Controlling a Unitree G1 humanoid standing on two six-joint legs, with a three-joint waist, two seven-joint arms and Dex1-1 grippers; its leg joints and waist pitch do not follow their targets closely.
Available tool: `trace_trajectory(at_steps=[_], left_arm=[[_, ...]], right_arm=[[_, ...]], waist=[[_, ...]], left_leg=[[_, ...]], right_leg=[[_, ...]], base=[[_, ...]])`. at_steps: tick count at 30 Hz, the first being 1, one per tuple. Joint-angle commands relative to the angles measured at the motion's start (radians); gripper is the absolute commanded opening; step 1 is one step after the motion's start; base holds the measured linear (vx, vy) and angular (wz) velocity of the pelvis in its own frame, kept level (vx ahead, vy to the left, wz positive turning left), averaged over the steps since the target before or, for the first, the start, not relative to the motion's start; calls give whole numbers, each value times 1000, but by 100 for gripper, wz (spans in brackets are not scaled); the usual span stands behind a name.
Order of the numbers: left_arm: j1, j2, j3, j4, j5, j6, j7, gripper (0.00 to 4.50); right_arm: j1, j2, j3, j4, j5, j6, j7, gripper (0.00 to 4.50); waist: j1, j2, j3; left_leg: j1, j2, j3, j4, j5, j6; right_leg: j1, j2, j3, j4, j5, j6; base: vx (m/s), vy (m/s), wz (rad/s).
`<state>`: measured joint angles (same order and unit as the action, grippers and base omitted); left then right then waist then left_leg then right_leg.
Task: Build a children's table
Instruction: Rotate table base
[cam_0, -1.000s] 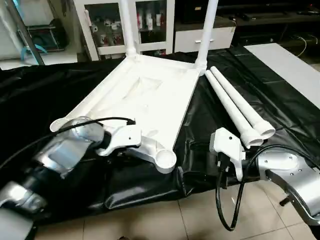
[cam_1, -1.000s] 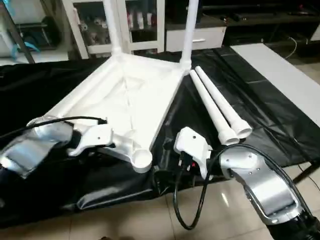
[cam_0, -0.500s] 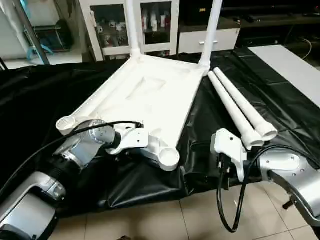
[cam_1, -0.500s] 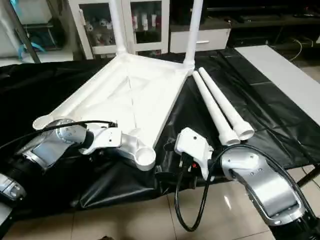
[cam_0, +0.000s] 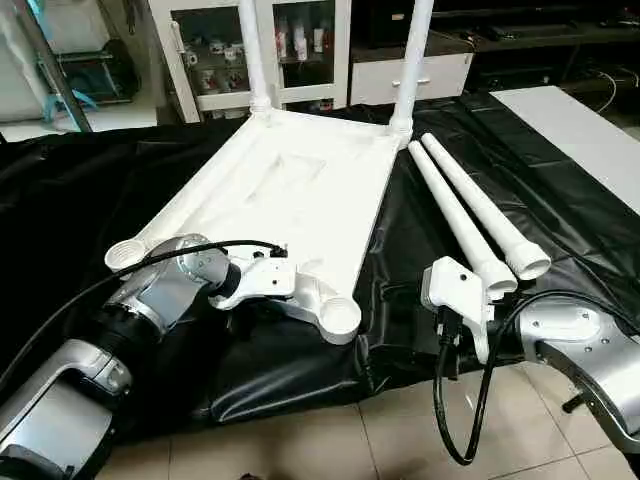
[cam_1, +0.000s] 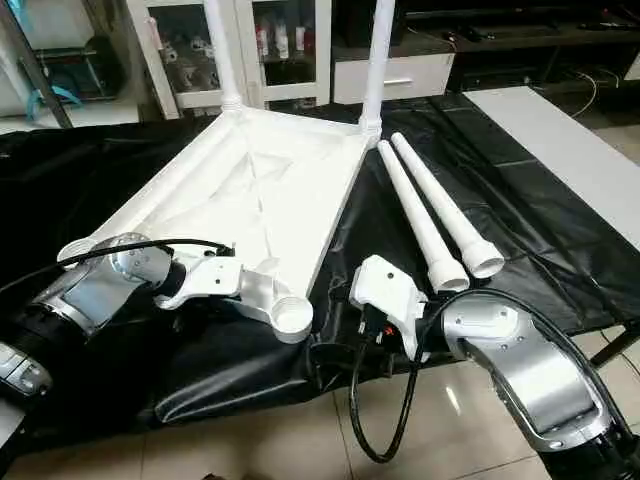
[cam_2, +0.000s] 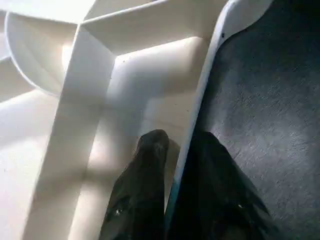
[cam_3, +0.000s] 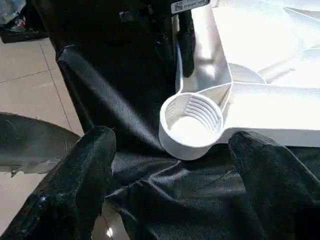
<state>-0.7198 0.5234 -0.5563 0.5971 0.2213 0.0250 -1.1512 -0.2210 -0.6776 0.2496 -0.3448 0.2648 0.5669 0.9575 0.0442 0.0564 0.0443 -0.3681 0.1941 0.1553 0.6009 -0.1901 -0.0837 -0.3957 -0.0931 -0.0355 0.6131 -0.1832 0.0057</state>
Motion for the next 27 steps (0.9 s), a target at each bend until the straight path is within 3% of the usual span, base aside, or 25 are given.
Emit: trace_trajectory(at_steps=[1, 7, 10, 18, 24, 27], left_arm=[[21, 11, 27, 8, -4, 41, 17, 59], [35, 17, 70, -5, 14, 144, 100, 40], [49, 4, 115, -12, 30, 227, 206, 33], [113, -36, 163, -78, 71, 439, 367, 24], [156, -106, 203, -155, 60, 549, 457, 16], [171, -138, 208, -192, 51, 583, 482, 15]], right_arm=[[5, -5, 2, -7, -3, -2, -3, 396], [7, -5, 0, -7, -2, -2, -5, 396], [8, -3, 5, -1, -7, -9, -6, 396], [0, 9, 14, 12, -19, -17, -16, 396], [-7, 21, 16, 26, -35, -27, -38, 396], [-18, 37, 14, 46, -54, -37, -69, 396]], waist=[[5, -7, -63], [-8, -9, -59], [-11, -14, -59], [-31, -15, -63], [-24, -15, -60], [-19, -15, -57]], left_leg=[[5, 16, 4, -74, -215, 20], [2, 14, 1, -77, -248, 13], [-2, 13, 0, -76, -240, 14], [-3, 12, 3, -69, -182, 43], [1, 15, 5, -71, -198, 49], [4, 14, 5, -74, -234, 44]], right_leg=[[51, -33, 25, -68, -162, -228], [52, -33, 23, -75, -241, -207], [53, -33, 22, -78, -267, -190], [52, -27, 19, -74, -186, -219], [47, -27, 20, -79, -210, -227], [42, -28, 20, -86, -271, -211]], base=[[0, 0, 0], [0, 0, 0], [0, 0, 0], [0, 0, 0], [0, 0, 0], [0, 0, 0]])
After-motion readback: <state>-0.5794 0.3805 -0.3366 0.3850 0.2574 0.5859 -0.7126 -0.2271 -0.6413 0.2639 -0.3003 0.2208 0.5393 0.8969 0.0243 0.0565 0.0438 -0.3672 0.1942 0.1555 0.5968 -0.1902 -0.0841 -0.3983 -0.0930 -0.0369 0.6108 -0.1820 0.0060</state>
